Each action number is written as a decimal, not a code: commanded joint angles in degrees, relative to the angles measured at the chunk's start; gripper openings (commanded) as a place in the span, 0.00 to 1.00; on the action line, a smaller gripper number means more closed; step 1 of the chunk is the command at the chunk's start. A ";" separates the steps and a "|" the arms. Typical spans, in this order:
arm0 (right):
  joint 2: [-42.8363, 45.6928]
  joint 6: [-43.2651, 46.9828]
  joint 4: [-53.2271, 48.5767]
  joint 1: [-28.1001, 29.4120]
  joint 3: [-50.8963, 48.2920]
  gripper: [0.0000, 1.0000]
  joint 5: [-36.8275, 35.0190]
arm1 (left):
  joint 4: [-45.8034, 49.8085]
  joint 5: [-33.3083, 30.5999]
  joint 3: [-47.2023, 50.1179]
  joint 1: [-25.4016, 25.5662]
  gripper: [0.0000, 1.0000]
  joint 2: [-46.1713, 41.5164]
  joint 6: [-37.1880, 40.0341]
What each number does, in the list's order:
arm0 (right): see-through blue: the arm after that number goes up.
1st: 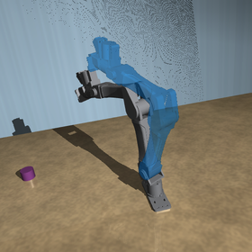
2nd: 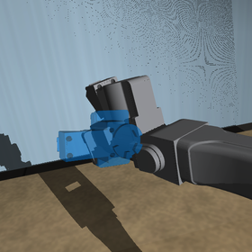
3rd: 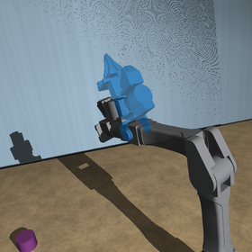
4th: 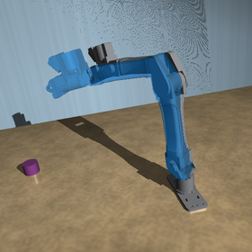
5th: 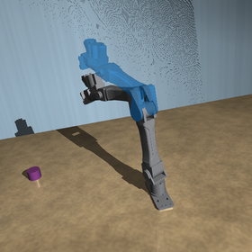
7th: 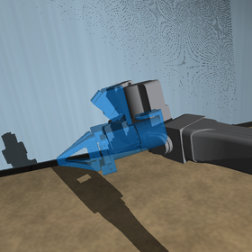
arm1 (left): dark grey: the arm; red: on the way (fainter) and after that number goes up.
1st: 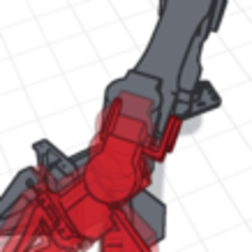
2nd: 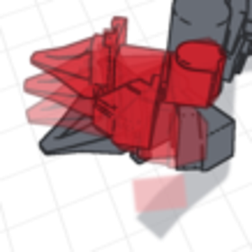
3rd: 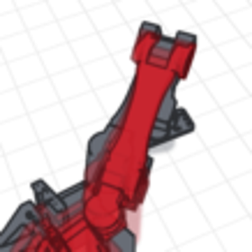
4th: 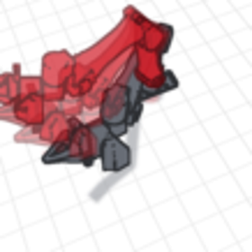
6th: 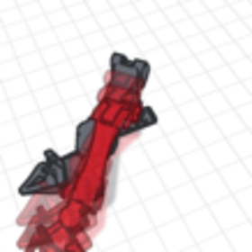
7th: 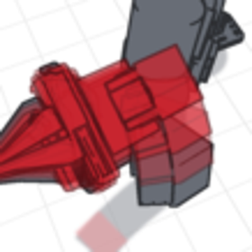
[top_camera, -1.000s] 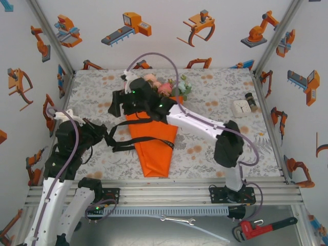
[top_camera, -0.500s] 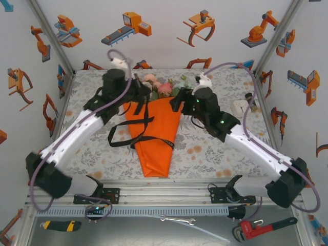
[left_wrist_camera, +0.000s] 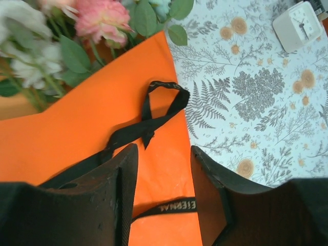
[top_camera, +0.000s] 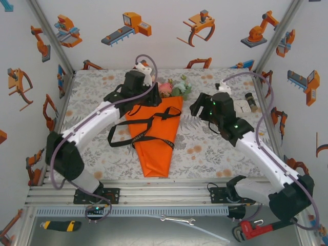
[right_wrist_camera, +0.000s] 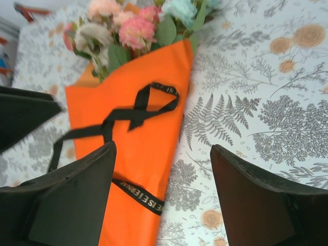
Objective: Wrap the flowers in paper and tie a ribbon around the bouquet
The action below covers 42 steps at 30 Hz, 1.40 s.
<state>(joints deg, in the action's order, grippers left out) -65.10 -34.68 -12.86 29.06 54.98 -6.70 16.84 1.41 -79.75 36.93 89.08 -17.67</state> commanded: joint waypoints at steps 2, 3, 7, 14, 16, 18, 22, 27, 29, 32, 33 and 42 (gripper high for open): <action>-10.16 13.25 3.75 0.03 5.50 0.62 12.80 | 9.01 -6.27 3.90 -1.99 0.46 -9.21 8.89; -13.17 17.09 4.14 -0.01 7.08 0.59 15.58 | 11.16 -7.59 5.06 -2.67 0.45 -10.52 9.67; -25.24 27.66 1.22 0.44 14.97 0.57 19.36 | 16.20 -6.18 10.59 -5.47 0.44 -16.40 10.72; -41.06 32.44 -4.66 1.62 29.52 0.59 11.58 | 16.25 3.91 18.96 -5.79 0.44 -22.91 7.63; -44.81 34.93 -6.14 1.62 32.63 0.61 11.27 | 15.06 6.16 21.09 -5.50 0.44 -23.93 6.83; -48.81 36.84 -9.44 1.64 36.80 0.62 11.79 | 14.13 7.66 23.03 -5.08 0.45 -24.76 6.53; -54.11 38.02 -13.01 1.62 41.91 0.56 15.69 | 12.84 10.01 24.62 -4.38 0.45 -24.46 6.98; -54.45 37.94 -13.67 1.64 43.19 0.19 18.10 | 11.85 15.98 23.97 -2.34 0.48 -20.94 11.17; -52.48 38.00 -13.16 1.64 42.27 0.06 18.62 | 10.95 16.53 23.57 -1.14 0.51 -19.28 12.88; -48.10 37.74 -13.15 1.64 40.49 0.00 19.99 | 7.61 17.32 23.10 0.30 0.57 -16.52 15.07; -46.30 37.32 -13.02 1.62 39.58 0.00 20.65 | 6.35 17.86 22.83 0.83 0.58 -15.48 16.15; -31.72 24.98 -6.69 1.70 28.40 0.00 20.31 | -6.22 16.16 23.44 5.26 0.65 -5.22 27.06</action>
<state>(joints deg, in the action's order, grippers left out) -99.39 -3.29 -22.44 30.57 86.13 13.10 17.19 17.17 -55.86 41.63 81.52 2.79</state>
